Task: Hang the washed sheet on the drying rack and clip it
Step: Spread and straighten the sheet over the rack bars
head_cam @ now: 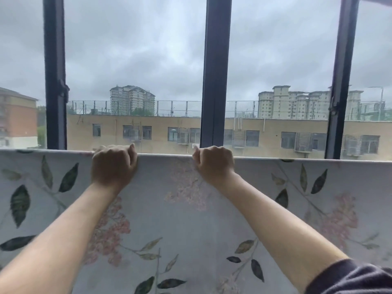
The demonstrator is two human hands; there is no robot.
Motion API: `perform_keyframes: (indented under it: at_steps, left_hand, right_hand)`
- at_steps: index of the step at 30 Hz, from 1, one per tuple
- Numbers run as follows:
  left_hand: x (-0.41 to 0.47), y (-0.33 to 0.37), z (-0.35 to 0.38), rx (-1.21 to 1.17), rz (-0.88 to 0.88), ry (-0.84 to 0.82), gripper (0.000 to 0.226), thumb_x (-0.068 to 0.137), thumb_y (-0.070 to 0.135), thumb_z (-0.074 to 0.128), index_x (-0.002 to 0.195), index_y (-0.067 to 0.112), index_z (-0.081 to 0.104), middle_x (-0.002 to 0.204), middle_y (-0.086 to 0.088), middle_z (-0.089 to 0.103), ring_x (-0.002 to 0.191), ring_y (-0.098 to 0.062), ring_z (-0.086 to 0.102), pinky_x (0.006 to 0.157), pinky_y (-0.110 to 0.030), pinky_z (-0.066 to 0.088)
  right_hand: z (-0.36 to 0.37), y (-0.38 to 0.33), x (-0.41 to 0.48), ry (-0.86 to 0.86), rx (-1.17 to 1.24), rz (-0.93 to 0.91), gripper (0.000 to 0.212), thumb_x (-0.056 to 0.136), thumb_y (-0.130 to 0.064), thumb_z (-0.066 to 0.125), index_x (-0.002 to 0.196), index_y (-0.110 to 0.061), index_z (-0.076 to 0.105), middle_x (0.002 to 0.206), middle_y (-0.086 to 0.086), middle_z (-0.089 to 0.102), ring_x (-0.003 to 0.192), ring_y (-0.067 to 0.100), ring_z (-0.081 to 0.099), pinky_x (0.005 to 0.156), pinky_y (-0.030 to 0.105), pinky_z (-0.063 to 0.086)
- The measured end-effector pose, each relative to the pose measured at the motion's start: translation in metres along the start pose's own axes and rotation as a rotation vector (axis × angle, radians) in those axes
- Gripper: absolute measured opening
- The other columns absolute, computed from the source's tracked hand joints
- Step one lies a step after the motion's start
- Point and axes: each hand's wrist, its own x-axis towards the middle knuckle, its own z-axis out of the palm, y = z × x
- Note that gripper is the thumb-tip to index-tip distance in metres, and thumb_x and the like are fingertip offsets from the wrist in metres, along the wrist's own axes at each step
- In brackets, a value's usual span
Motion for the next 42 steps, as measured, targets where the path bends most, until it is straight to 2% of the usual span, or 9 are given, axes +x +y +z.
perform_keyframes:
  at_steps: [4, 11, 16, 19, 23, 29, 34, 36, 42]
  left_hand:
    - [0.001, 0.001, 0.003, 0.010, 0.001, -0.011, 0.057, 0.093, 0.028, 0.027, 0.051, 0.005, 0.057, 0.046, -0.015, 0.055, 0.039, -0.026, 0.050, 0.058, -0.039, 0.050]
    - [0.001, -0.025, -0.003, -0.049, 0.095, -0.010, 0.051, 0.092, 0.029, 0.031, 0.051, 0.011, 0.056, 0.045, -0.005, 0.054, 0.037, -0.018, 0.041, 0.055, -0.034, 0.050]
    - [0.002, -0.078, -0.009, -0.043, 0.118, -0.048, 0.051, 0.092, 0.028, 0.031, 0.051, 0.010, 0.056, 0.046, -0.008, 0.056, 0.037, -0.025, 0.052, 0.055, -0.035, 0.050]
    - [0.002, -0.128, -0.018, -0.033, 0.091, -0.036, 0.051, 0.092, 0.025, 0.034, 0.050, 0.008, 0.057, 0.045, -0.011, 0.056, 0.034, -0.022, 0.045, 0.052, -0.034, 0.047]
    - [-0.002, -0.179, -0.026, -0.035, 0.015, -0.020, 0.056, 0.093, 0.030, 0.028, 0.053, 0.005, 0.058, 0.049, -0.015, 0.056, 0.040, -0.026, 0.049, 0.059, -0.042, 0.049]
    - [0.000, -0.188, -0.021, -0.029, 0.021, -0.023, 0.052, 0.091, 0.027, 0.031, 0.054, 0.006, 0.061, 0.048, -0.014, 0.057, 0.039, -0.026, 0.052, 0.059, -0.038, 0.050]
    - [0.001, -0.183, -0.019, -0.024, 0.019, -0.062, 0.055, 0.092, 0.030, 0.027, 0.055, 0.008, 0.061, 0.049, -0.010, 0.057, 0.041, -0.024, 0.052, 0.062, -0.037, 0.049]
    - [0.001, -0.185, -0.019, -0.037, 0.014, -0.066, 0.057, 0.093, 0.032, 0.024, 0.056, 0.009, 0.062, 0.051, -0.010, 0.059, 0.043, -0.024, 0.053, 0.063, -0.038, 0.049]
    - [0.001, -0.198, -0.022, -0.047, 0.094, -0.081, 0.055, 0.095, 0.033, 0.025, 0.059, 0.011, 0.061, 0.052, -0.006, 0.059, 0.043, -0.024, 0.053, 0.061, -0.035, 0.048]
  right_hand:
    - [0.005, -0.066, 0.019, 0.009, 0.034, -0.039, 0.059, 0.101, -0.037, 0.020, 0.075, -0.012, 0.066, 0.070, 0.006, 0.065, 0.062, 0.024, 0.054, 0.056, 0.028, 0.031]
    - [0.019, -0.069, 0.017, 0.246, -0.031, 0.088, 0.061, 0.090, -0.035, 0.027, 0.039, -0.014, 0.052, 0.035, 0.002, 0.046, 0.030, 0.022, 0.046, 0.044, 0.017, 0.021]
    - [0.024, -0.068, 0.017, 0.278, -0.052, 0.090, 0.058, 0.090, -0.032, 0.031, 0.041, -0.013, 0.055, 0.036, 0.004, 0.049, 0.030, 0.025, 0.047, 0.041, 0.020, 0.029]
    - [0.027, -0.072, 0.019, 0.256, -0.024, 0.088, 0.061, 0.093, -0.034, 0.026, 0.043, -0.011, 0.054, 0.037, 0.006, 0.050, 0.032, 0.026, 0.049, 0.042, 0.022, 0.034]
    - [0.026, -0.081, 0.022, 0.304, -0.053, 0.097, 0.056, 0.088, -0.029, 0.034, 0.038, -0.011, 0.050, 0.033, 0.007, 0.046, 0.028, 0.025, 0.045, 0.043, 0.021, 0.030]
    - [0.024, -0.115, 0.031, 0.343, -0.071, 0.086, 0.057, 0.088, -0.030, 0.033, 0.037, -0.010, 0.049, 0.032, 0.007, 0.045, 0.027, 0.025, 0.045, 0.046, 0.019, 0.026]
    - [0.034, -0.217, 0.063, 0.344, -0.061, 0.027, 0.054, 0.089, -0.031, 0.043, 0.037, -0.018, 0.043, 0.031, -0.003, 0.034, 0.024, 0.016, 0.033, 0.044, 0.011, 0.017]
    - [0.037, -0.243, 0.069, 0.325, -0.031, 0.035, 0.053, 0.093, -0.033, 0.035, 0.041, -0.022, 0.037, 0.035, -0.006, 0.026, 0.029, 0.013, 0.027, 0.045, 0.011, 0.012]
    - [0.031, -0.240, 0.065, 0.334, 0.022, 0.059, 0.056, 0.093, -0.032, 0.032, 0.040, -0.019, 0.044, 0.035, -0.007, 0.027, 0.029, 0.012, 0.025, 0.041, 0.012, 0.023]
